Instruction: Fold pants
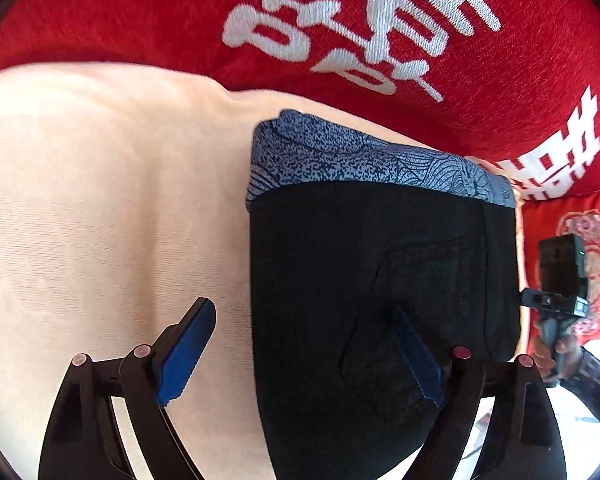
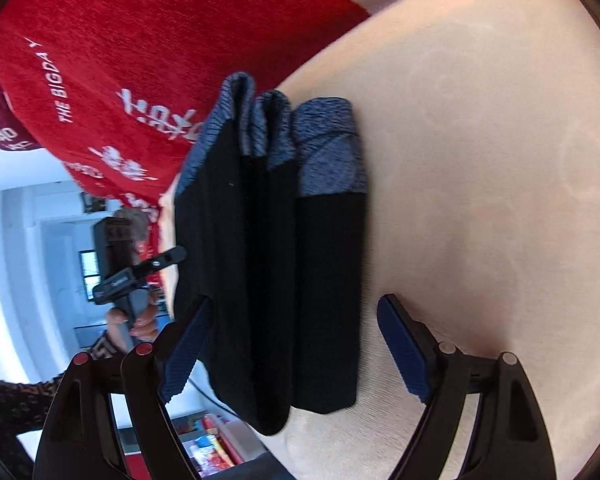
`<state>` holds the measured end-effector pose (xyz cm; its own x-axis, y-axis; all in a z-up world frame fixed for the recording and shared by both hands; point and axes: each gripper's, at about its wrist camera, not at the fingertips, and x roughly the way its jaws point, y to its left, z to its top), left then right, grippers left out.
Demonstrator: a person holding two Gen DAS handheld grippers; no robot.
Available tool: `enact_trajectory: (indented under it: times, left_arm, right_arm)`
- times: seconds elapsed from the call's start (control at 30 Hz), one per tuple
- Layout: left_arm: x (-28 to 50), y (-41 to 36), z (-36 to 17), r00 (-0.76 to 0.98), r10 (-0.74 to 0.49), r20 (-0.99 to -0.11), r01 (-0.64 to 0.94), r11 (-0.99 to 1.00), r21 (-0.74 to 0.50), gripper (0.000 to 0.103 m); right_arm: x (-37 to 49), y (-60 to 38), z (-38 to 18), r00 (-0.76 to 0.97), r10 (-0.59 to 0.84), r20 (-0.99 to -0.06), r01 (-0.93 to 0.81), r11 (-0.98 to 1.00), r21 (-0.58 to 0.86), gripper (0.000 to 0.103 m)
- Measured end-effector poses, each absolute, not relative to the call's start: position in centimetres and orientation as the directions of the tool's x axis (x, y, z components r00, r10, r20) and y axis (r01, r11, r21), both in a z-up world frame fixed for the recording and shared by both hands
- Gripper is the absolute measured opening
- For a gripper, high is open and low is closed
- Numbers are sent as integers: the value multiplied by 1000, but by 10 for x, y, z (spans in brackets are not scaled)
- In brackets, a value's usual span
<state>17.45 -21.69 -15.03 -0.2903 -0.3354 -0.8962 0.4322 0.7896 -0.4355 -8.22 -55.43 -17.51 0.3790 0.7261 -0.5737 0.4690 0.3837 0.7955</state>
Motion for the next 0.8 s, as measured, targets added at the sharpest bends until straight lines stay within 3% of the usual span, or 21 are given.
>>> enact_trajectory:
  times: [0.03,0.23,0.27,0.33,0.37,0.43,0.6,0.8]
  left_arm:
    - [174,-217,-153,-294,-328,-898,433,791,-431,102]
    - [166,-215,-165,-292,-364,-884,355,818,-454,101]
    - [163,-213,-163,-277,-371,-886,340,825,-452,98]
    - [150,-214,-153,-263,-426,-866,315,810,-495,74]
    - [148,-214,-148,-245,-427,-871,312,815,-487,72]
    - [143,-216,-138,-226,-429,-875,326,813,-482,60]
    - [134,-224,-110,-186,-407,-894,379,810,-447,56]
    - [114,-207,-73,-164,-378,-911,427,805,-411,56]
  right_arm:
    - [-79,-553,-177,383,740,-553,461,365,808,87]
    - [-57,-544,-185,356,764,-538,459,358,813,88]
    - [-56,-544,-186,359,763,-538,476,346,809,87]
    - [-59,-546,-187,352,750,-560,522,340,782,74]
    - [-60,-547,-187,345,742,-575,539,345,769,64]
    - [-66,-550,-187,362,747,-557,558,305,772,54]
    - [-69,-545,-164,424,747,-512,535,250,807,44]
    - [-89,-519,-125,440,761,-477,504,230,832,44]
